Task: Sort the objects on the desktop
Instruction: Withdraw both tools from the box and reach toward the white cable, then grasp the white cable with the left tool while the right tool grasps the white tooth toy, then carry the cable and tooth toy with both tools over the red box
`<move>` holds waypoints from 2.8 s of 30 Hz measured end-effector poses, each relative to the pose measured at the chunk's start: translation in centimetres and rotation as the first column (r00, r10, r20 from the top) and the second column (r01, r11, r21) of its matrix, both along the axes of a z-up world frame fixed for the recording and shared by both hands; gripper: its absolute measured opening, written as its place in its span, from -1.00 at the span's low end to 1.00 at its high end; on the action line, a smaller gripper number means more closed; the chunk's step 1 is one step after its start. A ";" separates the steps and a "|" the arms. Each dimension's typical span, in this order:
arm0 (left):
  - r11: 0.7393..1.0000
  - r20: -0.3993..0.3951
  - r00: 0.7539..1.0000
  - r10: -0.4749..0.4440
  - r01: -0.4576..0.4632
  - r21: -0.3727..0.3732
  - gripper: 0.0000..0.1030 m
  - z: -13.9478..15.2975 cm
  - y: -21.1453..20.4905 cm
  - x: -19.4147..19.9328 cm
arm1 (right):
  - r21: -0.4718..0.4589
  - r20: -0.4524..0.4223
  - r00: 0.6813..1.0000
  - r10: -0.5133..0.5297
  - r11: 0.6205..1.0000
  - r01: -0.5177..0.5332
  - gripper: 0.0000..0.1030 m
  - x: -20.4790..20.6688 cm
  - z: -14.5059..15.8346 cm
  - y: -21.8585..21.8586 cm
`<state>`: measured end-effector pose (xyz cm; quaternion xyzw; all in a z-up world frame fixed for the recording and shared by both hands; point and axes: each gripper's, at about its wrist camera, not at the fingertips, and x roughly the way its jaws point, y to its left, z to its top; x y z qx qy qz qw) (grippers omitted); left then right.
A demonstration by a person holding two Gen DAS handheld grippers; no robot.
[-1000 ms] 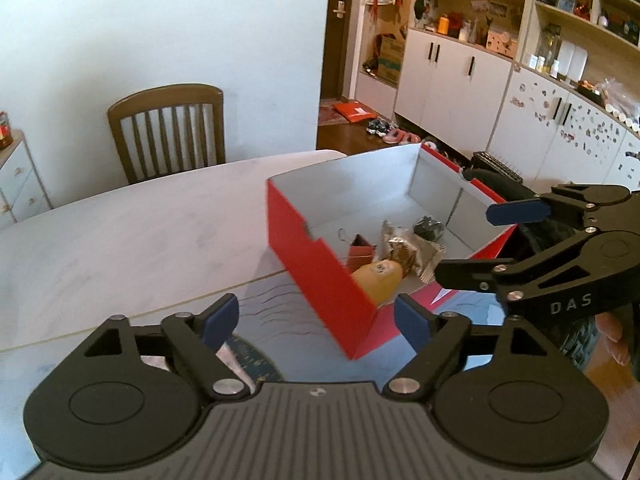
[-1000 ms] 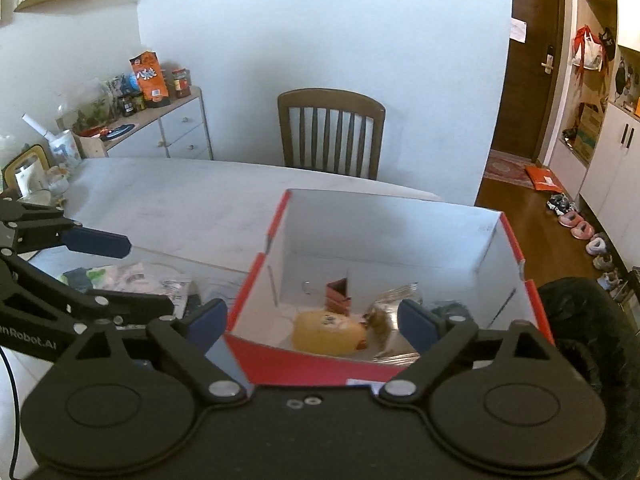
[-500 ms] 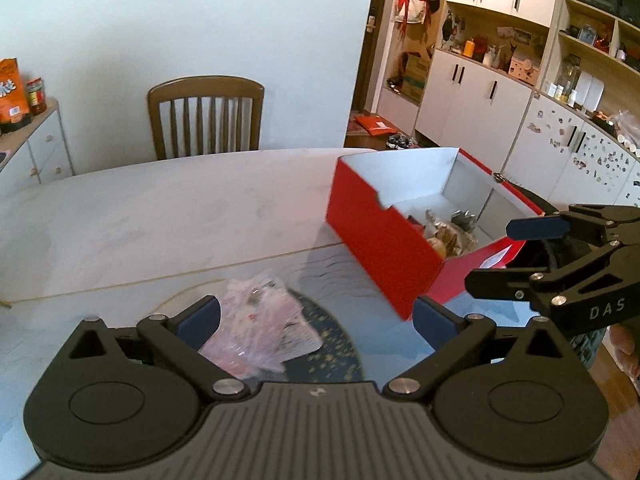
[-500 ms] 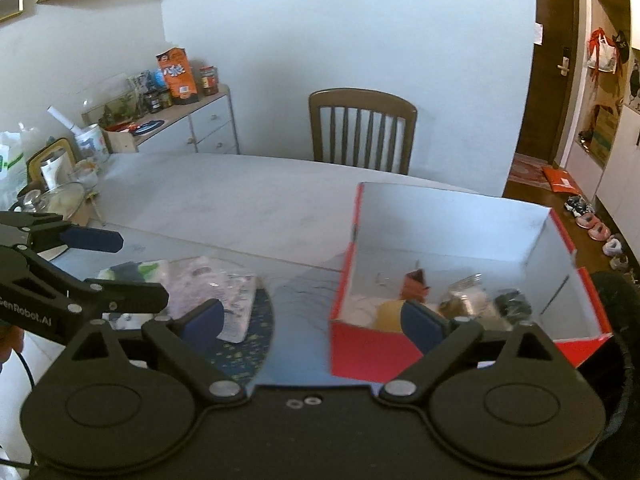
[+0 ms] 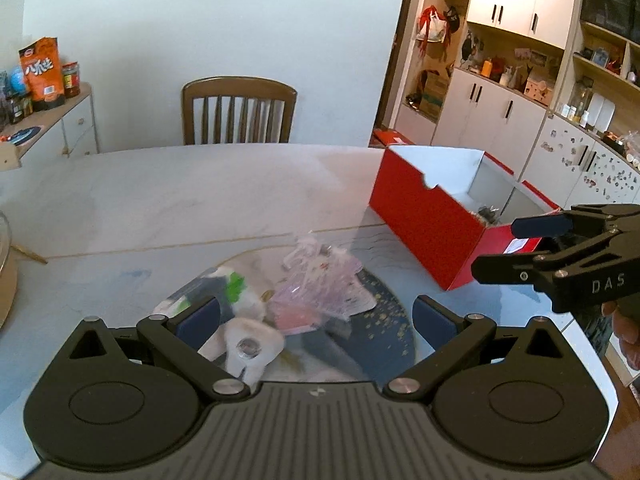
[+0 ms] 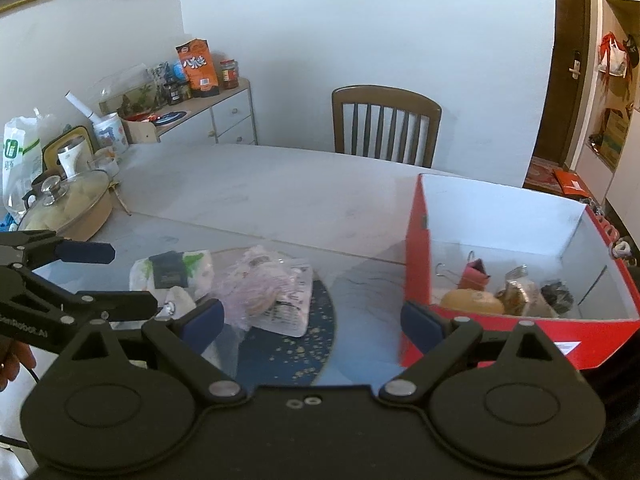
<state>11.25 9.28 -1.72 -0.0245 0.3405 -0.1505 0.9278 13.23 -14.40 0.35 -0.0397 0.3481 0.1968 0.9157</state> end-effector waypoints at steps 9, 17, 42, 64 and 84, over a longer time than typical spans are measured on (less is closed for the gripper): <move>0.999 -0.050 0.998 0.034 -0.032 0.031 1.00 -2.6 3.6 -1.1 | 0.010 -0.022 1.000 0.011 1.000 -0.011 0.85 -0.2 -1.5 3.4; 0.991 -0.110 0.989 0.098 -0.086 0.106 0.99 -5.5 6.3 -1.0 | -0.007 -0.040 0.997 0.067 0.998 -0.068 0.81 0.5 -3.4 7.4; 0.988 -0.154 0.984 0.090 -0.069 0.142 0.56 -9.7 7.6 -0.5 | -0.076 -0.138 0.978 0.155 0.983 -0.167 0.51 3.1 -9.1 15.5; 0.988 -0.147 0.988 0.047 -0.025 0.150 -0.74 -9.3 7.6 0.9 | -0.064 -0.201 0.969 0.142 0.985 -0.157 -0.15 4.2 -10.8 17.1; 0.990 -0.152 0.984 0.095 -0.078 0.117 -0.77 -9.3 7.8 0.7 | -0.088 -0.200 0.973 0.116 0.987 -0.136 -0.44 2.5 -9.7 14.7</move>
